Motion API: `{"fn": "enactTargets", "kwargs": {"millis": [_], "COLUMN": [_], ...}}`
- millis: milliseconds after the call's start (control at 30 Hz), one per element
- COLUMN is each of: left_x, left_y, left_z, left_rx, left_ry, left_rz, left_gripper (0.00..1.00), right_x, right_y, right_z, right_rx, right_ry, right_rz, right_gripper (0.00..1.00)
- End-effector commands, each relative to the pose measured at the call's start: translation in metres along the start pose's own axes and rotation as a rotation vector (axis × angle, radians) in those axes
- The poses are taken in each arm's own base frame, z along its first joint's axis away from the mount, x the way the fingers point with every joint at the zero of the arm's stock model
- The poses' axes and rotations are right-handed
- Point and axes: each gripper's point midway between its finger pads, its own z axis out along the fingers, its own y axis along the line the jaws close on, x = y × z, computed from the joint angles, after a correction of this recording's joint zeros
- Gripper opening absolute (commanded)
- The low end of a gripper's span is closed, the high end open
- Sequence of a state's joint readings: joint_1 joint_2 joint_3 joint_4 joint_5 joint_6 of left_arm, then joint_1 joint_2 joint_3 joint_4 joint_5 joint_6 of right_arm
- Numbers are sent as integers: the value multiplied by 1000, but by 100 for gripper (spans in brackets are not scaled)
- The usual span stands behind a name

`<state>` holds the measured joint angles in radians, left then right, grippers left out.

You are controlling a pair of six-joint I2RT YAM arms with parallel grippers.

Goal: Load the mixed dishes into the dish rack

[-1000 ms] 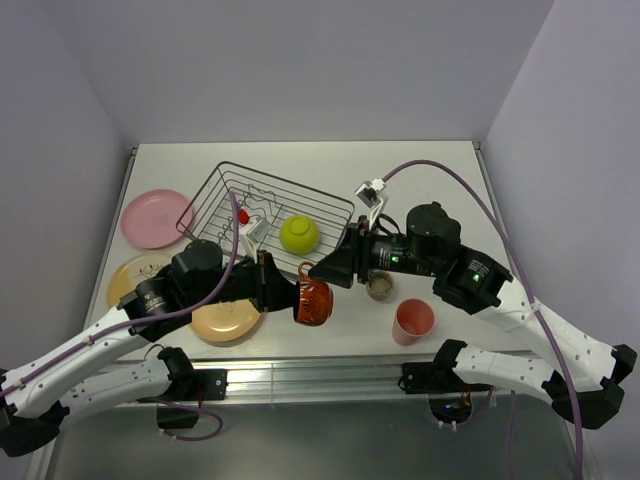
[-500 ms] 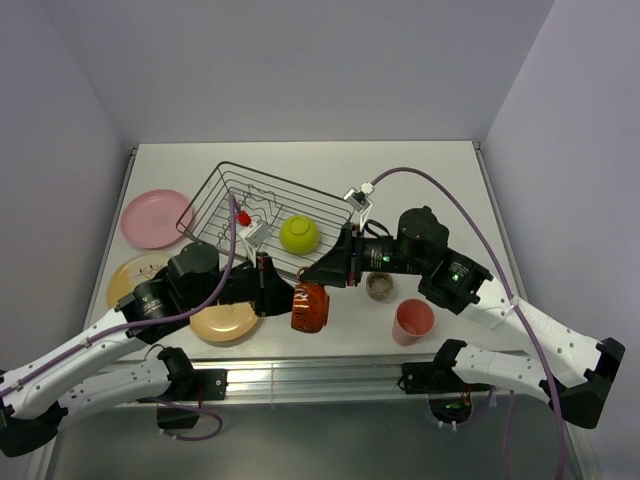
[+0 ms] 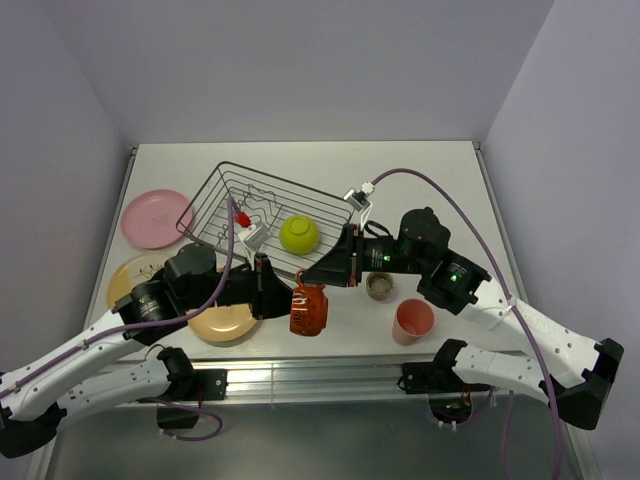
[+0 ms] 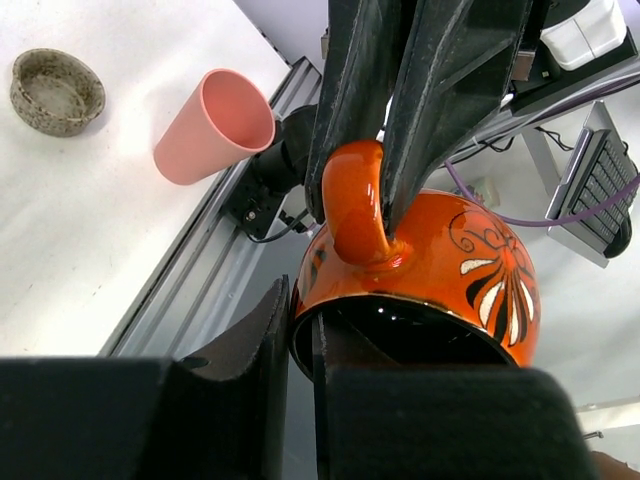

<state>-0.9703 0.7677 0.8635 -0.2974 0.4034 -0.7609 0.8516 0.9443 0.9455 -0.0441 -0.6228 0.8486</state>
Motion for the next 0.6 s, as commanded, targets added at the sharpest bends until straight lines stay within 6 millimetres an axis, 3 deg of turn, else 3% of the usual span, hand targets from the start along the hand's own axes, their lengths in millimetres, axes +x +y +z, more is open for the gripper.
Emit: {"fn": "enactTargets", "kwargs": {"millis": [0,33,67,133,167,267,400,500,533,567], "left_x": [-26,-25,-25,-24,-24,-27,-35,-43,-53,-50], "left_y": [-19,-14,-9,6,9,23,35,60,77,89], "left_z": [-5,-5,-6,-9,-10,-19,-33,-49,-58,-70], "left_rx": [28,-2,-33,-119,-139,-220,-325,-499,-612,-711], "left_ry": [-77,-70,-70,-73,-82,-121,-164,-217,-285,-286], "left_rz": [26,24,17,0,-4,-15,-13,-36,-65,-87], "left_gripper": [1,5,29,58,64,78,84,88,88,88], "right_x": [-3,-3,-5,-10,-11,-18,-23,-32,-30,-42], "right_y": [22,21,20,18,16,9,-4,-18,-32,-38], "right_z": [-5,-5,-5,-6,-7,-11,-10,-11,-11,-12], "right_rx": [-85,-74,-64,-41,-32,8,67,159,221,277], "right_ry": [14,15,11,4,0,-16,-25,-43,-21,-58], "right_rz": [-84,-83,-97,-107,-108,-119,-128,-156,-167,-185], "right_gripper": [0,0,0,0,0,0,0,0,0,0]}}
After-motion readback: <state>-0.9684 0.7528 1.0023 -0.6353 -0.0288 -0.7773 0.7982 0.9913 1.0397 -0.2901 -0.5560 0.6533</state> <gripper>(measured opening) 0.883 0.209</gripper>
